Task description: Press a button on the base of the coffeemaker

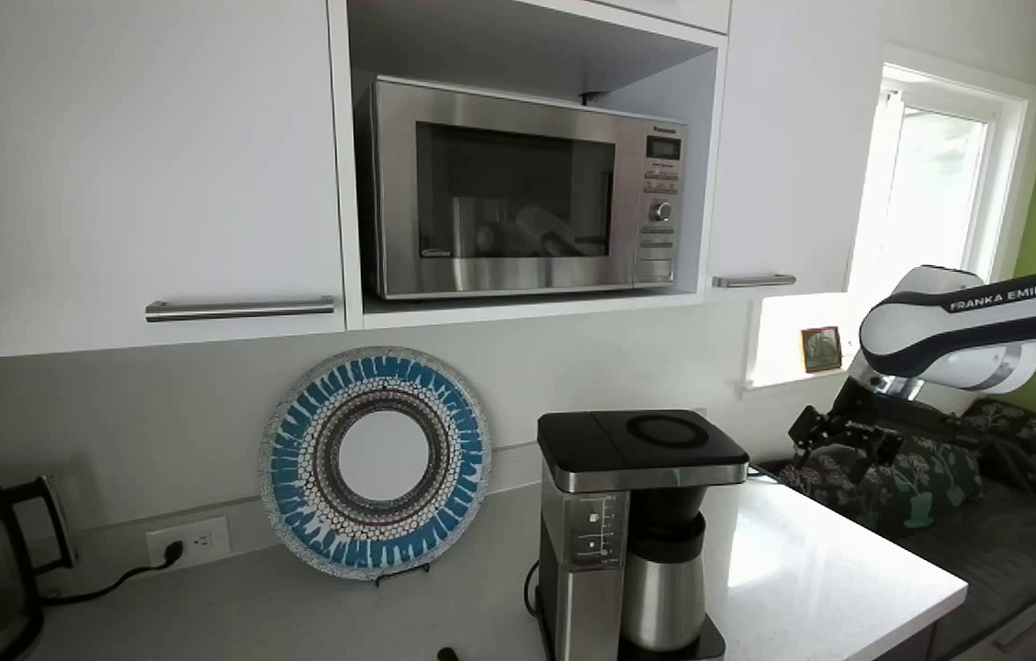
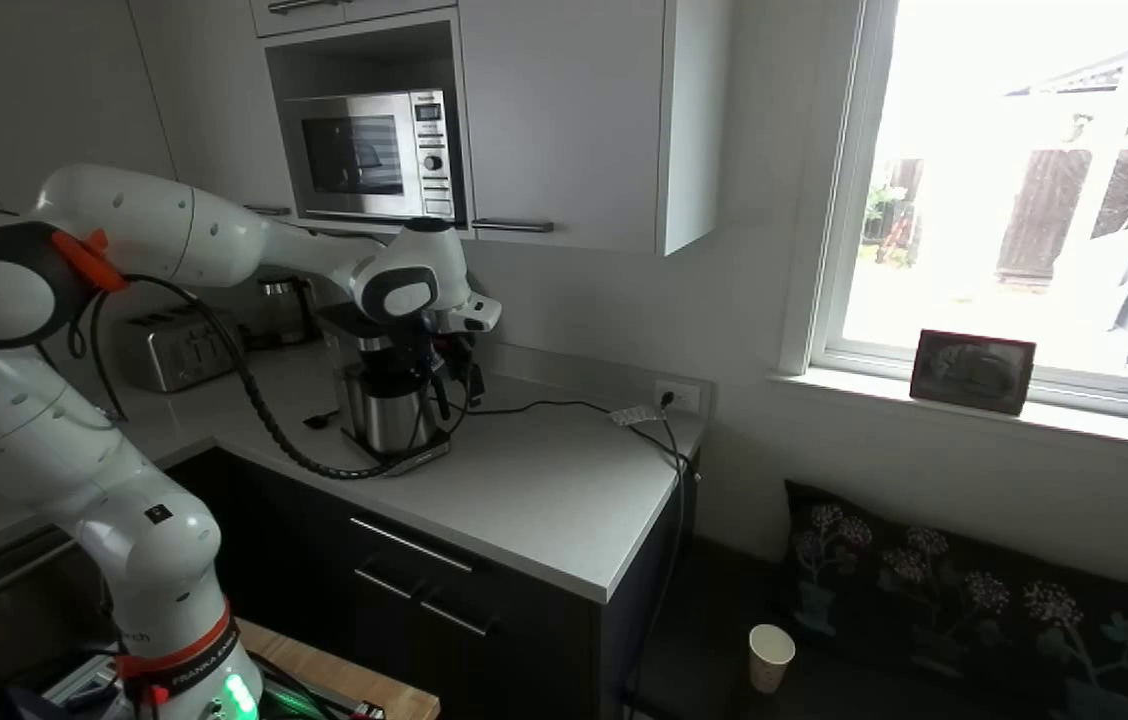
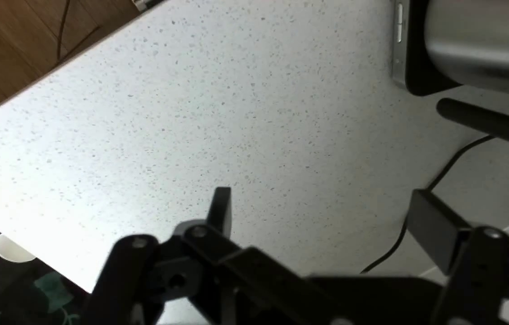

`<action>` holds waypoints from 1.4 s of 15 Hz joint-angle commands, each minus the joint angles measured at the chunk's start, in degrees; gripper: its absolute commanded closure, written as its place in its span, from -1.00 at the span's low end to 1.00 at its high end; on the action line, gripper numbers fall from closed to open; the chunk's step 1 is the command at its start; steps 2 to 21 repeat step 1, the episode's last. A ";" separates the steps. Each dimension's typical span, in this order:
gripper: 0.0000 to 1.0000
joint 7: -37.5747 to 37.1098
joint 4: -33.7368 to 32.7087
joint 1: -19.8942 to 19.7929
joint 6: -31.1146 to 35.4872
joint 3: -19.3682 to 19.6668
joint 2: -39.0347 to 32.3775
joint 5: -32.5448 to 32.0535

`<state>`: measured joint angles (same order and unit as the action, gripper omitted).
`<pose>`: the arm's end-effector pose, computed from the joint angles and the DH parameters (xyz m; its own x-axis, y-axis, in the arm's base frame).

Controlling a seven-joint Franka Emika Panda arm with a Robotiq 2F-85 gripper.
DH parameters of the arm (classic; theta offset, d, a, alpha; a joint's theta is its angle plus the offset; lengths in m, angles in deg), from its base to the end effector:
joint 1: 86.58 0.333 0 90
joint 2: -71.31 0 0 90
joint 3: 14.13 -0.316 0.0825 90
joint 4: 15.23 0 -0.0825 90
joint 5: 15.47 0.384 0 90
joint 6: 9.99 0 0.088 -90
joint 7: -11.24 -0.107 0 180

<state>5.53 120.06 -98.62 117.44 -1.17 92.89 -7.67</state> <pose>0.4141 -0.1951 0.4913 0.7963 -0.5728 0.1945 -0.5320 -0.8162 -0.2256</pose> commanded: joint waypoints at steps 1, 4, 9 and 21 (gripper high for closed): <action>-1.00 0.20 -0.04 -0.32 -0.19 -0.29 -0.05 0.11; -1.00 0.20 -0.04 -0.32 -0.19 -0.29 -0.05 0.11; -1.00 0.20 -0.04 -0.32 -0.19 -0.29 -0.05 0.11; -1.00 0.20 -0.04 -0.32 -0.19 -0.29 -0.05 0.11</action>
